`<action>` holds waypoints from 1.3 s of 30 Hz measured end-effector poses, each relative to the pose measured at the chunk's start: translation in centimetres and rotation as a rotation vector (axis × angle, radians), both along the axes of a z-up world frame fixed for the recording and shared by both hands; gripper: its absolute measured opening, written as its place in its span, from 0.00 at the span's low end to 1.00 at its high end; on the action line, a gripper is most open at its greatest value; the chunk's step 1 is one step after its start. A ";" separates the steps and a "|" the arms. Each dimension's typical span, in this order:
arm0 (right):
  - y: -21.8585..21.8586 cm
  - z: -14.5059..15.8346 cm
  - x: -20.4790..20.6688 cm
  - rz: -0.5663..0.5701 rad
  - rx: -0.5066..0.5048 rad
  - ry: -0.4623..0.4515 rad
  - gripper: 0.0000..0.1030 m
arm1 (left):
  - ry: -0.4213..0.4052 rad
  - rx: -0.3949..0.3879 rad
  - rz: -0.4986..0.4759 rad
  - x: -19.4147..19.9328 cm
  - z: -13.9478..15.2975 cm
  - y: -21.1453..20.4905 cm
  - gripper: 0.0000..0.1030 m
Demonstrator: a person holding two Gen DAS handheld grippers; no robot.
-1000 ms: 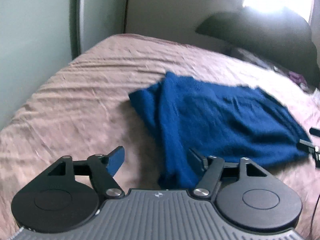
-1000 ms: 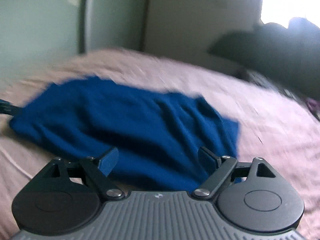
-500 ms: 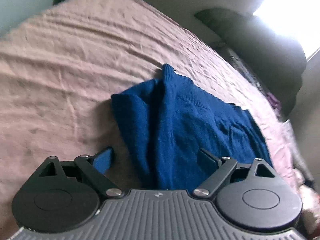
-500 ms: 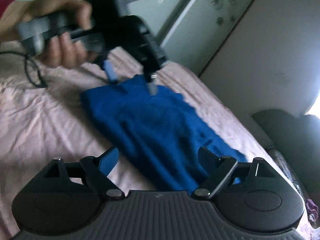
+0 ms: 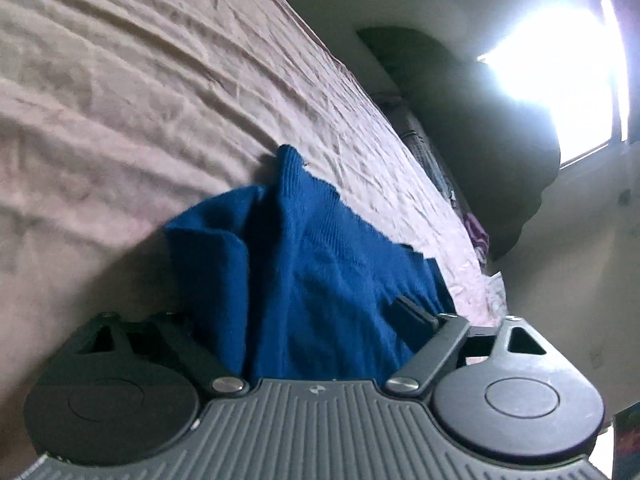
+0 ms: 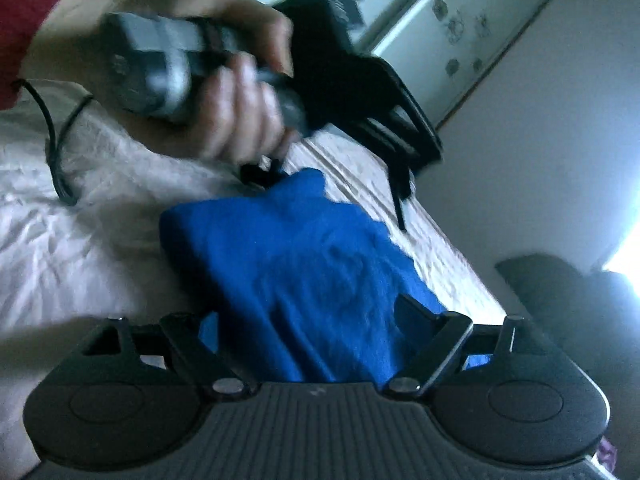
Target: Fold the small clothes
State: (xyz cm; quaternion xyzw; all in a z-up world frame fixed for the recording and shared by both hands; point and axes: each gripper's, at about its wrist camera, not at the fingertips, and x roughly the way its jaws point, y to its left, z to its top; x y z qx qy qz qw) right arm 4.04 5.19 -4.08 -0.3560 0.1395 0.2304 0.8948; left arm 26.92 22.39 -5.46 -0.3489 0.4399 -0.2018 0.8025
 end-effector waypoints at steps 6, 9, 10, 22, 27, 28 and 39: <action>2.3 -0.8 1.0 0.046 -0.005 0.036 0.32 | 0.008 0.052 -0.012 2.0 -0.4 -1.2 0.45; 2.6 -1.0 0.8 0.071 -0.005 0.040 0.16 | 0.008 0.120 -0.016 2.2 -0.2 -1.8 0.15; 2.5 -1.0 0.7 0.077 -0.003 0.039 0.13 | 0.010 0.144 -0.012 2.3 -0.3 -2.1 0.09; -4.1 2.5 3.2 0.066 0.406 0.263 0.08 | -0.140 0.387 0.054 -0.3 4.2 -5.3 0.08; -7.8 3.6 4.0 0.039 0.575 0.351 0.07 | -0.181 0.491 0.064 -1.0 6.1 -8.1 0.08; -8.5 3.7 4.2 0.033 0.599 0.366 0.07 | -0.191 0.519 0.064 -1.2 6.5 -8.7 0.08; -14.1 4.2 5.1 -0.008 0.796 0.448 0.07 | -0.237 0.643 0.046 -2.4 8.8 -13.6 0.08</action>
